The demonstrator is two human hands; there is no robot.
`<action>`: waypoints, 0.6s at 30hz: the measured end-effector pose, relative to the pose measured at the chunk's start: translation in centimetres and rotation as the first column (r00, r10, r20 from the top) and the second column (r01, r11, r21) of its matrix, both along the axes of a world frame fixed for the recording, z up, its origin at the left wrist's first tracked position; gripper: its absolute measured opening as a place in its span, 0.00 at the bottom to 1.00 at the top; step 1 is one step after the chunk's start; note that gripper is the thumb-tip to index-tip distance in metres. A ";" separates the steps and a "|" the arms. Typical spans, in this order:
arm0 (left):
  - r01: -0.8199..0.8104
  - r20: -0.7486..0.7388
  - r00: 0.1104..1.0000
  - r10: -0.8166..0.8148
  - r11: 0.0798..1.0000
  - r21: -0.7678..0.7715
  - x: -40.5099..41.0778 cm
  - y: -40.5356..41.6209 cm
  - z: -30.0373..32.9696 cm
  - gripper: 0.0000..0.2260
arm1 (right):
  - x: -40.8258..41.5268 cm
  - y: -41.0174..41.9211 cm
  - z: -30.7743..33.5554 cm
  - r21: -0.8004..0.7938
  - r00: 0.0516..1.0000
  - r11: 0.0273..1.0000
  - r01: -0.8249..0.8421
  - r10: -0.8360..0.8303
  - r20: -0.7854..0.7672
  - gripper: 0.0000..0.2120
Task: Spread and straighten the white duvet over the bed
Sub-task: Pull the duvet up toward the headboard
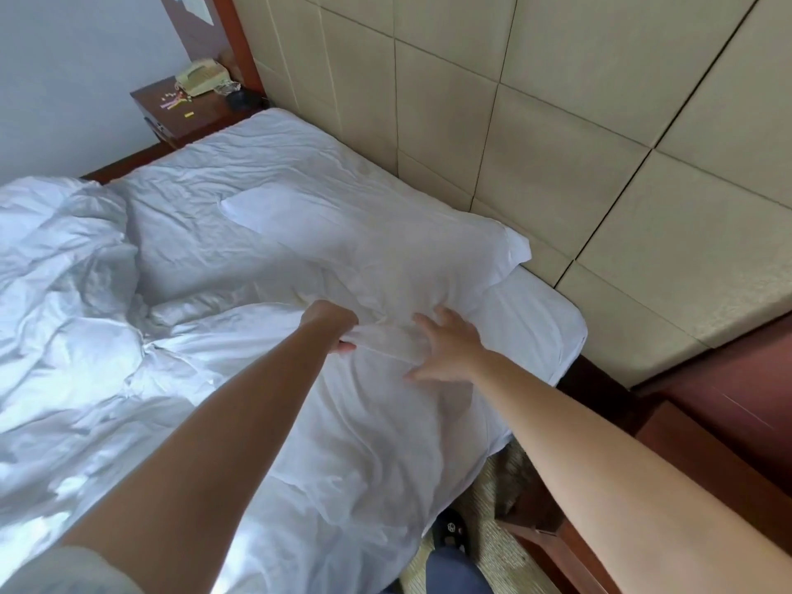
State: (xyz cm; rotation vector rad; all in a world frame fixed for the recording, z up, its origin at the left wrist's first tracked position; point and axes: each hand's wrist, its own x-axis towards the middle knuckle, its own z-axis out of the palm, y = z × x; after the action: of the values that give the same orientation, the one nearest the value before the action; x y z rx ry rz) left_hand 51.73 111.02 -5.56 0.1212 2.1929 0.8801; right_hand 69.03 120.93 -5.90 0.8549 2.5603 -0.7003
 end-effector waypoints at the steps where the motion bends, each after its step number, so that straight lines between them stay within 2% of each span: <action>1: -0.010 0.010 1.000 0.010 1.000 0.007 0.0 0.0 0.3 0.12 | -1.1 -1.1 -0.3 -0.035 0.998 0.997 -0.065 0.065 0.000 0.53; 3: -0.038 -0.011 0.999 0.038 0.999 0.004 -0.2 -0.5 0.4 0.09 | -3.0 -2.4 -0.8 -0.034 0.993 0.992 -0.122 0.122 -0.003 0.55; 5: -0.096 -0.028 0.995 0.096 0.995 0.008 -0.2 -1.5 1.0 0.05 | -4.5 -2.9 -1.0 -0.058 0.993 0.992 -0.114 0.115 0.006 0.53; 10: -0.190 -0.010 0.982 0.190 0.981 0.026 -1.7 -4.7 0.8 0.04 | -8.3 -5.6 -0.5 -0.262 0.995 0.962 -0.074 0.054 -0.080 0.31; 11: -0.237 -0.023 0.971 0.238 0.971 0.033 -2.3 -5.4 0.5 0.09 | -9.0 -6.5 0.0 -0.251 0.994 0.963 -0.100 0.085 -0.070 0.27; 14: -0.311 -0.064 0.949 0.309 0.950 -0.024 -4.0 -6.9 -0.9 0.35 | -9.9 -7.9 1.6 -0.193 0.987 0.968 -0.159 0.152 -0.052 0.18; 18: -0.365 0.115 0.923 0.366 0.930 -0.031 -4.4 -5.7 -1.5 0.48 | -9.3 -5.9 3.9 -0.156 0.981 0.968 -0.196 0.192 -0.040 0.16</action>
State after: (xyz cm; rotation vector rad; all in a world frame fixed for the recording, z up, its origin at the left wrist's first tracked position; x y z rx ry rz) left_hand 47.31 105.35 -7.01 -0.3503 2.1396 1.0504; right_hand 59.74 114.98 -2.00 0.5393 2.5241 -0.8452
